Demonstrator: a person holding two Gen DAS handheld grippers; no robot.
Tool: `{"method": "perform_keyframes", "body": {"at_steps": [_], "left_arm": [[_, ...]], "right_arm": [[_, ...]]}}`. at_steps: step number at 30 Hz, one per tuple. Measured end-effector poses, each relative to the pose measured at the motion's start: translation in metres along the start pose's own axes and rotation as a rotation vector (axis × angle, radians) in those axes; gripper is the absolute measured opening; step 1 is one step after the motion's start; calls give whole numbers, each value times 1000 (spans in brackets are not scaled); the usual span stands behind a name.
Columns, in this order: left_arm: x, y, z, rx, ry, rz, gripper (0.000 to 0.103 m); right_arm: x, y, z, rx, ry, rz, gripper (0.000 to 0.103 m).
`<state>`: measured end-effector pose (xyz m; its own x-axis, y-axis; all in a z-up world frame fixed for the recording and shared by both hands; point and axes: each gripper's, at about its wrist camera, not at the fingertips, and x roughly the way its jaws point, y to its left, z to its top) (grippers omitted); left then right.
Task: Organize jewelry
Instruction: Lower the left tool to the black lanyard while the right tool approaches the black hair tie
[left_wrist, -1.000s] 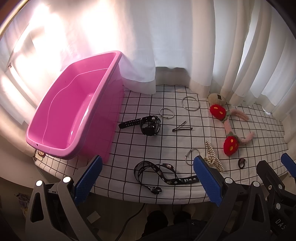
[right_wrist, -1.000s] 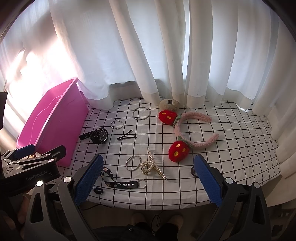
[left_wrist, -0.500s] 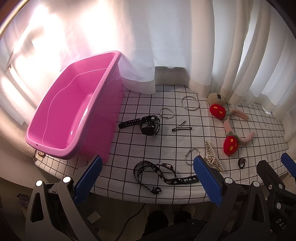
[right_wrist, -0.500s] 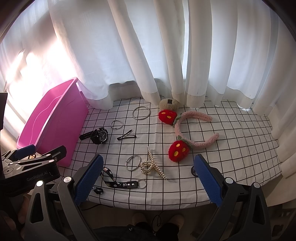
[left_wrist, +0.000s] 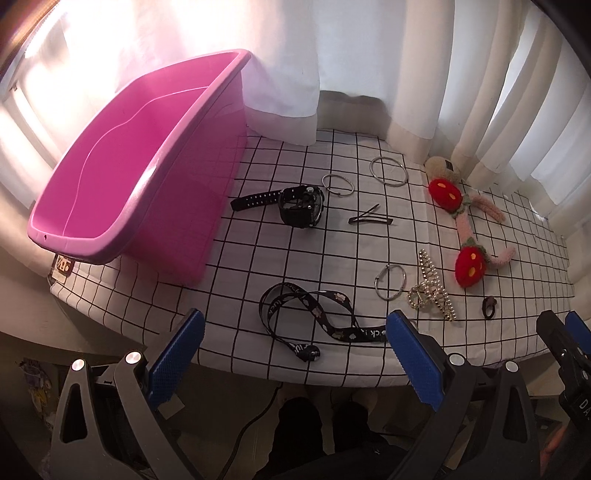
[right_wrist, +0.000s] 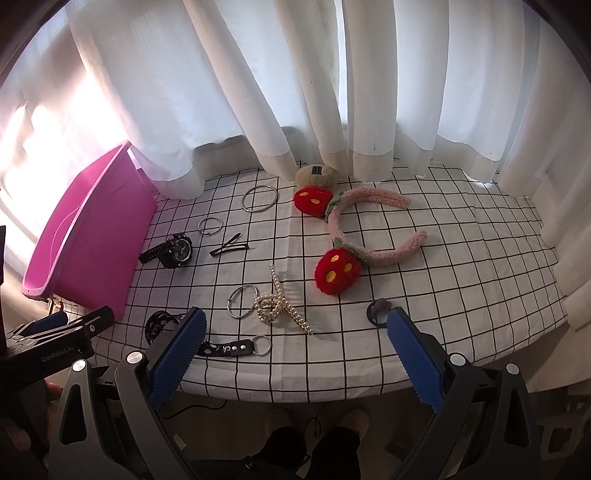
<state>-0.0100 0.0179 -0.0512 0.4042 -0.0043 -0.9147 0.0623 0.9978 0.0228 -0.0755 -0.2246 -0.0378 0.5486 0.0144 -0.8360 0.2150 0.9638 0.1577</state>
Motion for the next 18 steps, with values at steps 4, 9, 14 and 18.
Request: {"method": "perform_keyframes", "body": {"at_steps": [4, 9, 14, 18], "left_arm": [[20, 2, -14, 4, 33, 44, 97], [35, 7, -31, -19, 37, 79, 97], [49, 10, -43, -76, 20, 51, 97], [71, 8, -52, -87, 86, 27, 97]], "right_arm": [[14, -16, -10, 11, 29, -12, 94], [32, -39, -22, 25, 59, -29, 94], [49, -63, -29, 20, 65, -56, 94], [64, -83, -35, 11, 55, -84, 94]]}}
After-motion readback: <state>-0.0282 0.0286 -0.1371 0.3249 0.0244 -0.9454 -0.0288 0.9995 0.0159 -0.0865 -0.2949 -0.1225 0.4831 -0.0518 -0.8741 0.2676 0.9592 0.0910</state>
